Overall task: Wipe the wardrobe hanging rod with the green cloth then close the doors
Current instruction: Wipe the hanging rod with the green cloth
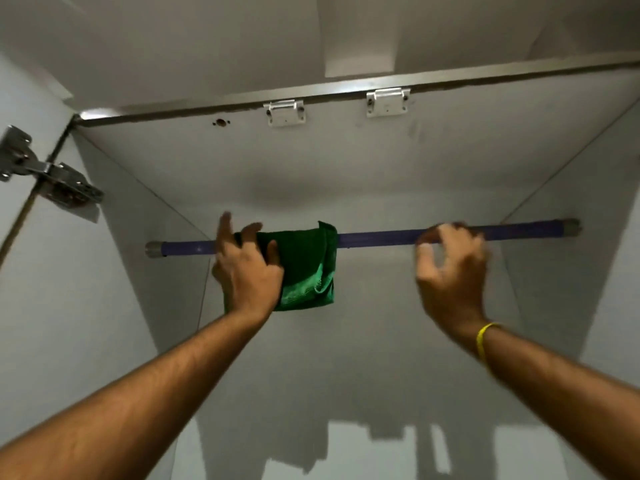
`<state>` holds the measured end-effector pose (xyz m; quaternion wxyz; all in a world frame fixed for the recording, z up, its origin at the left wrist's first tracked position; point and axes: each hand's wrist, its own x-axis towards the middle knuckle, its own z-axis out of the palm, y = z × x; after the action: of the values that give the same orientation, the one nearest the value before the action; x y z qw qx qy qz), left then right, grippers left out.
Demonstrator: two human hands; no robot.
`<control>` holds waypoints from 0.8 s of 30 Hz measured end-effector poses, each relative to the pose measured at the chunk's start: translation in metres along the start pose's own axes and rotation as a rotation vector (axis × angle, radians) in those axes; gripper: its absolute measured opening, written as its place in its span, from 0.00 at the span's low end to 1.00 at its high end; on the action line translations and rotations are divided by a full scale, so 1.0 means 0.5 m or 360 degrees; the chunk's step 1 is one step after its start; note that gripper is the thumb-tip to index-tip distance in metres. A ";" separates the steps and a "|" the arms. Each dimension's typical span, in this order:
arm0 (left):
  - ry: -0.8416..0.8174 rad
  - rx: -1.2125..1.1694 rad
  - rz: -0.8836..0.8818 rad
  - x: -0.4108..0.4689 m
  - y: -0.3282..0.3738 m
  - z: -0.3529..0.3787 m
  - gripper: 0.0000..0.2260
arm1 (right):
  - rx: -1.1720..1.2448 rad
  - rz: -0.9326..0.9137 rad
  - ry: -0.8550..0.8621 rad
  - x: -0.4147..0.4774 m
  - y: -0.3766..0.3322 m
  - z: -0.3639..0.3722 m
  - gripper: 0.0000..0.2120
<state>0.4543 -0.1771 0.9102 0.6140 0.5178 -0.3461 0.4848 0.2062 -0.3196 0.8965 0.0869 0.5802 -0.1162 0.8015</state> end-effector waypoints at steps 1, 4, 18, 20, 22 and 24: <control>0.0083 -0.0140 -0.0195 -0.006 0.010 -0.007 0.18 | 0.0224 0.0210 -0.0077 -0.021 -0.041 0.024 0.10; 0.0068 -0.0494 -0.0647 0.000 0.028 -0.027 0.21 | 0.0803 0.0948 -0.0534 -0.041 -0.141 0.095 0.25; -0.0967 -0.1234 -0.1121 -0.253 -0.009 -0.252 0.25 | 0.0949 0.1732 -0.1328 -0.313 -0.189 -0.030 0.11; -0.1147 -0.1185 -0.1208 -0.382 -0.028 -0.289 0.25 | 0.0819 0.1825 -0.1352 -0.440 -0.171 -0.126 0.09; -0.1392 -0.1085 -0.1316 -0.519 -0.041 -0.327 0.26 | 0.0648 0.1930 -0.1379 -0.559 -0.160 -0.227 0.07; -0.1636 -0.1055 -0.1507 -0.659 -0.040 -0.380 0.27 | 0.0522 0.2111 -0.1326 -0.661 -0.158 -0.339 0.09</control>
<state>0.3634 -0.0707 0.5563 0.6410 0.5598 -0.4564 -0.2596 0.1765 -0.1967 0.5381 -0.5447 0.6472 -0.3406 0.4104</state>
